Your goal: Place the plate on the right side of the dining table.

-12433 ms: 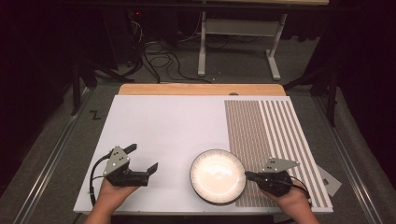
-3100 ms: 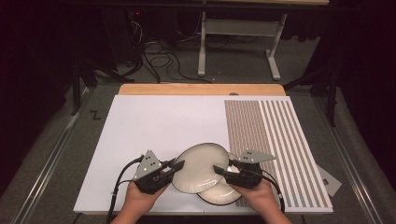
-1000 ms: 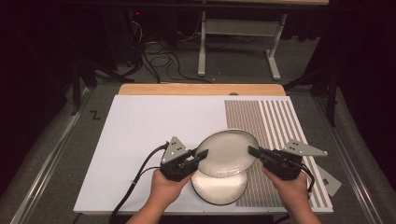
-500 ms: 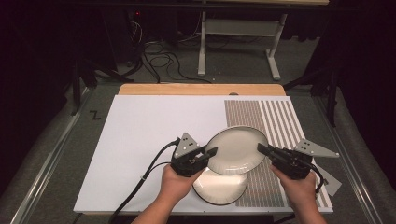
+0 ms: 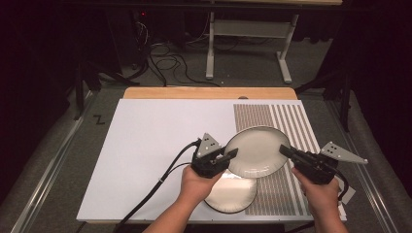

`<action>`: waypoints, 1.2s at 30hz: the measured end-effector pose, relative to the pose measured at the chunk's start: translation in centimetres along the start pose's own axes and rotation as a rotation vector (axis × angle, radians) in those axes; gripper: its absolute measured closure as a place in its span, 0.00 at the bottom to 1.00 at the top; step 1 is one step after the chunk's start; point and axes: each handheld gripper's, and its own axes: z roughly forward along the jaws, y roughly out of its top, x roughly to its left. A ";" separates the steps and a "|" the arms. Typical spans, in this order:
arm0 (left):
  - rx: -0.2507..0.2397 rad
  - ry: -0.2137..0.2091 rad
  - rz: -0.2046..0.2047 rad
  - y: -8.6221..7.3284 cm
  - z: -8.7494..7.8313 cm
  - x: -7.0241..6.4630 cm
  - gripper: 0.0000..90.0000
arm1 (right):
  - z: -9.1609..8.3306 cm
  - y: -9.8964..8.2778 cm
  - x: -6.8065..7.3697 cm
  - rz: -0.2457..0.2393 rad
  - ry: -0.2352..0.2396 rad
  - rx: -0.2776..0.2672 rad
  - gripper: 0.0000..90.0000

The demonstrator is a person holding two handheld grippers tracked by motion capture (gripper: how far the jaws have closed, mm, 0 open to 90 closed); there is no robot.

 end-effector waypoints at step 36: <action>0.097 0.012 0.026 1.5 9.5 -1.2 0.78 | -2.4 -1.6 -6.3 0.068 -0.156 0.012 0.94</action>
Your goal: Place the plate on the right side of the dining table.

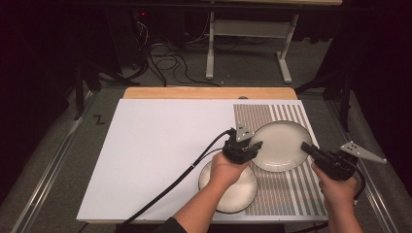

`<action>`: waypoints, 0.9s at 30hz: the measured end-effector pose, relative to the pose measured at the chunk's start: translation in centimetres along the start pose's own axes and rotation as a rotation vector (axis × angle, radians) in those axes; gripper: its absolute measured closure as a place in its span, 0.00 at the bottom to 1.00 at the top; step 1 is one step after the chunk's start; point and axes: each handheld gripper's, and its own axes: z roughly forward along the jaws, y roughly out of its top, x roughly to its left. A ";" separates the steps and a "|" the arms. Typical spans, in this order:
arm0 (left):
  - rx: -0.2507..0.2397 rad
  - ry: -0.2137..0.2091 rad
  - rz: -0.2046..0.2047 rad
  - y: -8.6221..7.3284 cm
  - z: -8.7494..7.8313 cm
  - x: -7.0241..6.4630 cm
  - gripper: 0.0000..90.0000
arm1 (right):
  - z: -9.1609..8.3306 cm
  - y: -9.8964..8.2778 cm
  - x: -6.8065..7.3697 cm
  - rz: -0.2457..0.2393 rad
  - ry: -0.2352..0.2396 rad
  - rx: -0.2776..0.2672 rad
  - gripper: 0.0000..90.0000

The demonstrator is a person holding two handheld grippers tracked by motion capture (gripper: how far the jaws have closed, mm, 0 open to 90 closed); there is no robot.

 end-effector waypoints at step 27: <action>0.122 0.018 -0.034 -1.8 4.7 0.3 0.75 | 1.0 -2.7 -3.1 0.068 -0.045 0.084 0.95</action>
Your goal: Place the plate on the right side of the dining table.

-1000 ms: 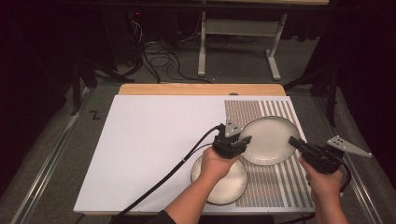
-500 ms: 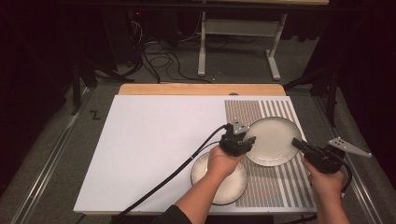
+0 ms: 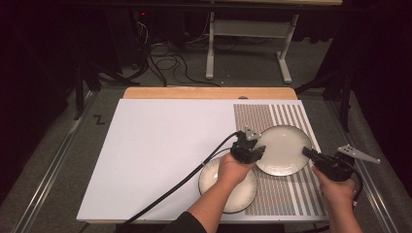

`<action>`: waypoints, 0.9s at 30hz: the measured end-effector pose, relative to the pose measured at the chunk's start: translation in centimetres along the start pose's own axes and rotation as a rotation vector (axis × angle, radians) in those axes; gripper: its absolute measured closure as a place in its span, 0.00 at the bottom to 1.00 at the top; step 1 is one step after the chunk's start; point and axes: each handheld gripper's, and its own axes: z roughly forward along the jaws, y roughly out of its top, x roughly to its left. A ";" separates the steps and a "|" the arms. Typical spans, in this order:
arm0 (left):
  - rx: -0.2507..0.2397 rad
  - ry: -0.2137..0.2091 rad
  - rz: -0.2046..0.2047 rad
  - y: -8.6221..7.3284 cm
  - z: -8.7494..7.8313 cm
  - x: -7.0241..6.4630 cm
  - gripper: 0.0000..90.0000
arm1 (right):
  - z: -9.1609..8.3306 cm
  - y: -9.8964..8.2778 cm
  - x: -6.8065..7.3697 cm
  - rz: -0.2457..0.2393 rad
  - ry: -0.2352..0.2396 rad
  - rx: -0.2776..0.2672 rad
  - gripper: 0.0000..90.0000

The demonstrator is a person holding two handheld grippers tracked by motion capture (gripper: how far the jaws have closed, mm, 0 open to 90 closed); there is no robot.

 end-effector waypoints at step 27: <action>0.023 0.066 0.064 0.3 -0.1 -0.2 0.51 | 0.6 -0.6 -0.1 -0.034 -0.054 0.051 0.95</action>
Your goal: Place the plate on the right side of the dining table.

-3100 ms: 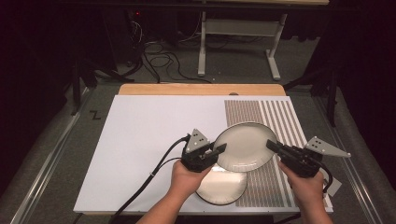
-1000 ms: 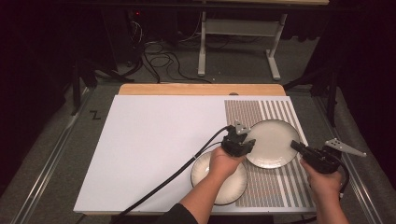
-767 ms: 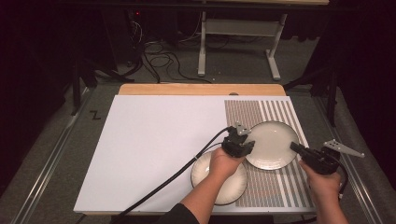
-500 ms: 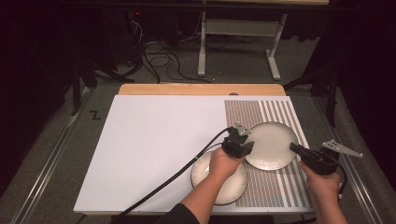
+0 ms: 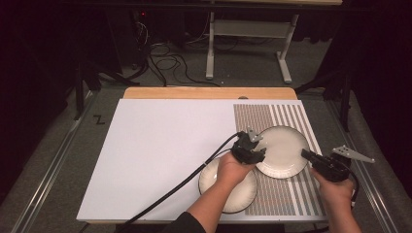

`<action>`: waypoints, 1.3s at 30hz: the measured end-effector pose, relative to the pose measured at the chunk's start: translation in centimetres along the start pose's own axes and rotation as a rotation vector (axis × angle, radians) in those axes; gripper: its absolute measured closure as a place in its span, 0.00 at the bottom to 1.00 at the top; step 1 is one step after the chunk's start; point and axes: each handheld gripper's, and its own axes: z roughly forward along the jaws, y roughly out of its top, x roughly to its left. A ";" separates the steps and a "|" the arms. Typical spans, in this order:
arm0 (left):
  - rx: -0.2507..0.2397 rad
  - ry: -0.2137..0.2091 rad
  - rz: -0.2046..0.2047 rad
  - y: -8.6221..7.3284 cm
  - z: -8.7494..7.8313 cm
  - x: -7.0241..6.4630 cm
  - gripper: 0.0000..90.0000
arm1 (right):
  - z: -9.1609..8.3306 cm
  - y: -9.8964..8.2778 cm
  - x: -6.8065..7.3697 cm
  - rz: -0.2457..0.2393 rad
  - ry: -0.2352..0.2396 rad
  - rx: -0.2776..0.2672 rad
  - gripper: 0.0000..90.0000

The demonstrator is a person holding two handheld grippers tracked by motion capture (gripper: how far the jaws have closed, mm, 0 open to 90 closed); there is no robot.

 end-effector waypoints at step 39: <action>-0.193 0.119 -0.054 -10.1 -18.8 10.1 0.19 | 0.1 0.2 0.4 -0.017 -0.028 0.010 0.95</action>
